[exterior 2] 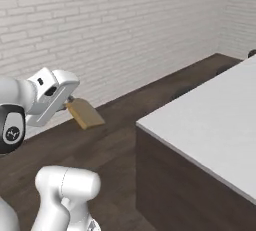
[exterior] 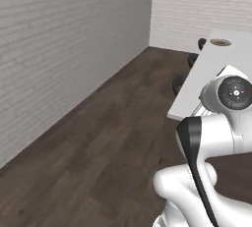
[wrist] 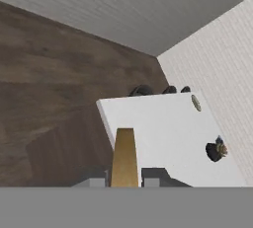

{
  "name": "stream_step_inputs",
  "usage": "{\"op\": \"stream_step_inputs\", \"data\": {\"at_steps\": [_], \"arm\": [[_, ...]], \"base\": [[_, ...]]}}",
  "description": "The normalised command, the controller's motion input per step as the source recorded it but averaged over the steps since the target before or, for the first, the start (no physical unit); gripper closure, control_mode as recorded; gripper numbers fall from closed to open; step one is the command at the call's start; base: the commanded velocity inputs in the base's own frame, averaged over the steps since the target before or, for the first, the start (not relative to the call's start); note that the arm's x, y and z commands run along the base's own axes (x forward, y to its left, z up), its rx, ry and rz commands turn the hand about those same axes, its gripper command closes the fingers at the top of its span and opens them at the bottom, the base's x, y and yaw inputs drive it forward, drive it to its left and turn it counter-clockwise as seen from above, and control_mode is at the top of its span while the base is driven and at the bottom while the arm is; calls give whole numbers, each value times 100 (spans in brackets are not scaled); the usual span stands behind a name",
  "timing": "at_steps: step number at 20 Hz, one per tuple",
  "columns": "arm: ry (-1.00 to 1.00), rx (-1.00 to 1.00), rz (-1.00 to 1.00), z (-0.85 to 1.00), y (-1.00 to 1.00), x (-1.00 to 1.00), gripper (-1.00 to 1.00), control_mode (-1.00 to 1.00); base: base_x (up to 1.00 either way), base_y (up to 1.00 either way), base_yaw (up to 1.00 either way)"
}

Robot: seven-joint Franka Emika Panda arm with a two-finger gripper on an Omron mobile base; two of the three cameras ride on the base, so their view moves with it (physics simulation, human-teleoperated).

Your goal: Start the toaster. Once the lever pops up, take the bread to the plate on the dining counter.

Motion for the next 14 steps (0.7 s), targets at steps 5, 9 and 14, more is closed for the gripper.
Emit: {"op": "stream_step_inputs", "data": {"at_steps": [5, 9, 14], "arm": [[0, 0, 0, 0, 0, 0, 100, 100], [0, 0, 0, 0, 0, 0, 100, 100], [0, 0, 0, 0, 0, 0, 100, 100]], "base": [[74, 27, -35], [78, 38, -31], [78, 51, -27]]}}
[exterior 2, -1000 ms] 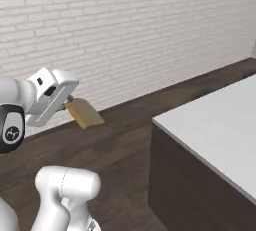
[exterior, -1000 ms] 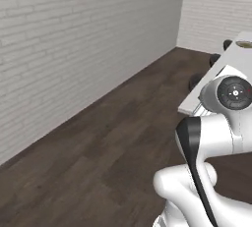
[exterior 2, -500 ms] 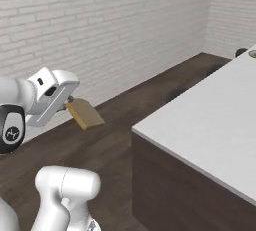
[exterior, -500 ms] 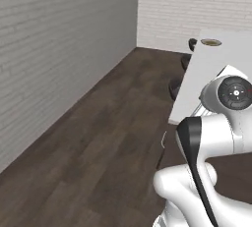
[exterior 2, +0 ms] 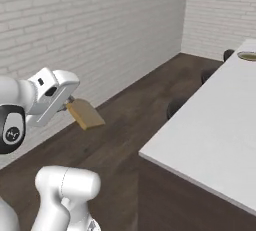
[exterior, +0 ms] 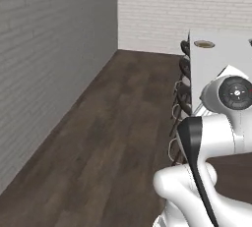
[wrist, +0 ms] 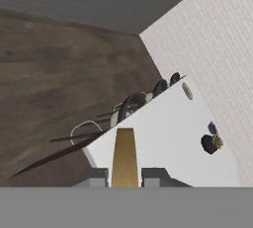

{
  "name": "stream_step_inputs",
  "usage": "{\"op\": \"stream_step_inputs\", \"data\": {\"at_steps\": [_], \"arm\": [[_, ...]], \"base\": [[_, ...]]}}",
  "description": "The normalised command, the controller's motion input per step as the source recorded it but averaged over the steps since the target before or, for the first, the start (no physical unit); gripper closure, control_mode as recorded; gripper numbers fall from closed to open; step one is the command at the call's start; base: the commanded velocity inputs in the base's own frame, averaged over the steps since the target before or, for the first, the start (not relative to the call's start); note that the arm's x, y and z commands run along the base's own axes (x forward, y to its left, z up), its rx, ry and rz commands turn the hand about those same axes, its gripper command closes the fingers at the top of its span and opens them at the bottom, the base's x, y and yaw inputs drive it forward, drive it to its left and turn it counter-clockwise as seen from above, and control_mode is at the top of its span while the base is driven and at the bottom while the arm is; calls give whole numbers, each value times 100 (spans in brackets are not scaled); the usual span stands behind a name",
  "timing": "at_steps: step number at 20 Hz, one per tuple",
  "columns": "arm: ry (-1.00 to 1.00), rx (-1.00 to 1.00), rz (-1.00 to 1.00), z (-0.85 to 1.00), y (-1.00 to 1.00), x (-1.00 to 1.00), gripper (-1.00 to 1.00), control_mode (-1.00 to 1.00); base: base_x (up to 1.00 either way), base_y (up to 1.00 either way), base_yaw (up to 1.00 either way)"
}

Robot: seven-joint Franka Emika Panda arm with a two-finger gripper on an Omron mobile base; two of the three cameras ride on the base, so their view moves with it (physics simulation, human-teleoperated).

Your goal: Start the toaster. Once the lever pops up, take the bread to the plate on the dining counter.

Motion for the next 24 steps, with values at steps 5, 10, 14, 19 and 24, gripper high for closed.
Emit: {"op": "stream_step_inputs", "data": {"at_steps": [5, 10, 14, 19, 24], "arm": [[0, 0, 0, 0, 0, 0, 100, 100], [0, 0, 0, 0, 0, 0, 100, 100], [0, 0, 0, 0, 0, 0, 100, 100], [0, 0, 0, 0, 0, 0, 100, 100], [0, 0, 0, 0, 0, 0, 100, 100]], "base": [[80, 47, -27], [86, 28, -30], [91, 30, -32], [94, 40, -30], [96, 44, -30]]}}
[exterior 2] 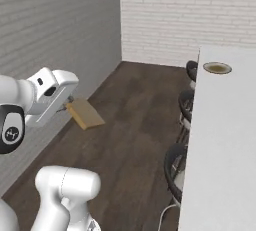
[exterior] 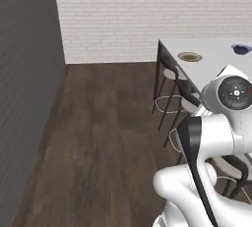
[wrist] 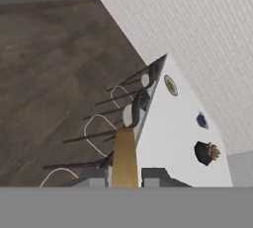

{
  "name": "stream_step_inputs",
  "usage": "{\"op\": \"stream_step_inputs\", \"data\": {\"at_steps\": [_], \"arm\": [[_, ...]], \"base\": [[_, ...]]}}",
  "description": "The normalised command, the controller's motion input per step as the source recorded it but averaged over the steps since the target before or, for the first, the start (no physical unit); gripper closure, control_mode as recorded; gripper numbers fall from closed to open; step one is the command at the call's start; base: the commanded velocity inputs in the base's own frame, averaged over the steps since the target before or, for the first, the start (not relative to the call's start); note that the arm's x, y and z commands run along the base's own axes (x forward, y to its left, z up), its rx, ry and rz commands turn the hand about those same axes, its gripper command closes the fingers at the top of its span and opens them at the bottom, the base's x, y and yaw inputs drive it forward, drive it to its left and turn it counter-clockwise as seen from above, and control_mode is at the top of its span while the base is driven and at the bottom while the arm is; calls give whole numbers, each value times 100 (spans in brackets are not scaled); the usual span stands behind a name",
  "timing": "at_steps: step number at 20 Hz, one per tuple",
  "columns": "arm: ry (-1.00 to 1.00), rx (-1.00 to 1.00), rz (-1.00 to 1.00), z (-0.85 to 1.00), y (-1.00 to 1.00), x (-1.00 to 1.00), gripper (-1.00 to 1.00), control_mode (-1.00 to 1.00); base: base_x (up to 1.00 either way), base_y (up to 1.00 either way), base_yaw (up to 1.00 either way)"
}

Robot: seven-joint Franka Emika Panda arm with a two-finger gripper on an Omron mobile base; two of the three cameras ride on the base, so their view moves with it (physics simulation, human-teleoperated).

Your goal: Start the toaster. Once the lever pops up, take the bread to the plate on the dining counter.

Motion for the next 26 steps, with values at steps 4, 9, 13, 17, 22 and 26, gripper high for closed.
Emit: {"op": "stream_step_inputs", "data": {"at_steps": [4, 9, 13, 17, 22, 26], "arm": [[0, 0, 0, 0, 0, 0, 100, 100], [0, 0, 0, 0, 0, 0, 100, 100], [0, 0, 0, 0, 0, 0, 100, 100], [0, 0, 0, 0, 0, 0, 100, 100], [0, 0, 0, 0, 0, 0, 100, 100], [0, 0, 0, 0, 0, 0, 100, 100]], "base": [[95, 44, -30], [95, 40, -30], [92, 34, -30], [89, 24, -30], [84, 29, -30], [76, 29, -30]]}}
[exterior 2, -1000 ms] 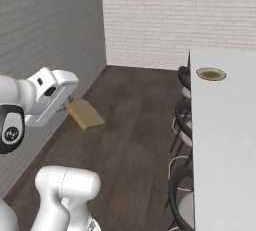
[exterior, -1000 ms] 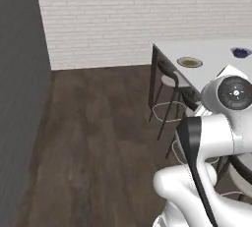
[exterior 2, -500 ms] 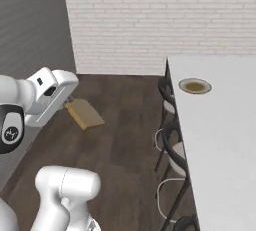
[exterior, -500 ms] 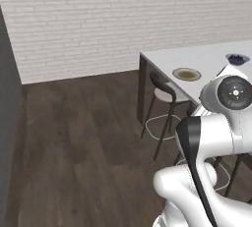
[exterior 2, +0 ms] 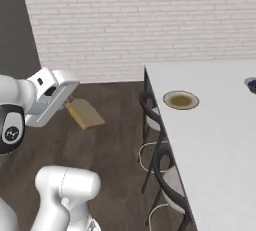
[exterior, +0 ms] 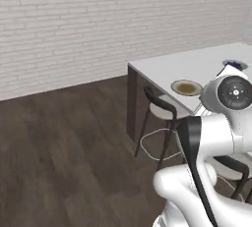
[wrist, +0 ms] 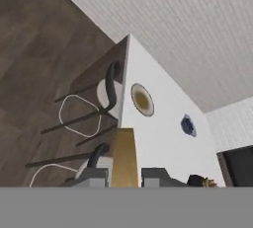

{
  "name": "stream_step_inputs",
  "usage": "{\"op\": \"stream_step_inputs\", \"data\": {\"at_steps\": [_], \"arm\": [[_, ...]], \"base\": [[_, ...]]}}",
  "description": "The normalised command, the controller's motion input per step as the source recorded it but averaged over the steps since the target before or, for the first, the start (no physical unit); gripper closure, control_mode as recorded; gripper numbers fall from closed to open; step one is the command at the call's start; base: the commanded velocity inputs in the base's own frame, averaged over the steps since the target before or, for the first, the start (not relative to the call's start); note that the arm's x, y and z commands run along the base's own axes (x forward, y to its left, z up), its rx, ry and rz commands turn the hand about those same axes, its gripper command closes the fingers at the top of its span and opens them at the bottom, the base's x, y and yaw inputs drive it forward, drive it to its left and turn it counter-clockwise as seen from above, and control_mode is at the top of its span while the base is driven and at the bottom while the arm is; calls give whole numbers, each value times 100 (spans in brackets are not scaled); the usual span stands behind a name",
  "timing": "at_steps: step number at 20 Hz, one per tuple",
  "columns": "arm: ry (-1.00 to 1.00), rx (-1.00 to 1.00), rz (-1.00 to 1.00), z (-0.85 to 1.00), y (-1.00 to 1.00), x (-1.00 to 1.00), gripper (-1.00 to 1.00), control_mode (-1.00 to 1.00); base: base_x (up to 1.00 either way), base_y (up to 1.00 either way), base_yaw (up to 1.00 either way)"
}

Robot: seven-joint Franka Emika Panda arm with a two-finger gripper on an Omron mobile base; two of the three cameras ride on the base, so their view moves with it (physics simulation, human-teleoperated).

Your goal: Start the toaster. Once the lever pops up, take the bread to the plate on the dining counter.

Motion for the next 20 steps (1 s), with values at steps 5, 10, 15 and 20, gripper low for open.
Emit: {"op": "stream_step_inputs", "data": {"at_steps": [5, 10, 15, 20], "arm": [[0, 0, 0, 0, 0, 0, 100, 100], [0, 0, 0, 0, 0, 0, 100, 100], [0, 0, 0, 0, 0, 0, 100, 100], [0, 0, 0, 0, 0, 0, 100, 100]], "base": [[70, 24, -31], [63, 25, -32], [60, 25, -34], [58, 23, -36]]}}
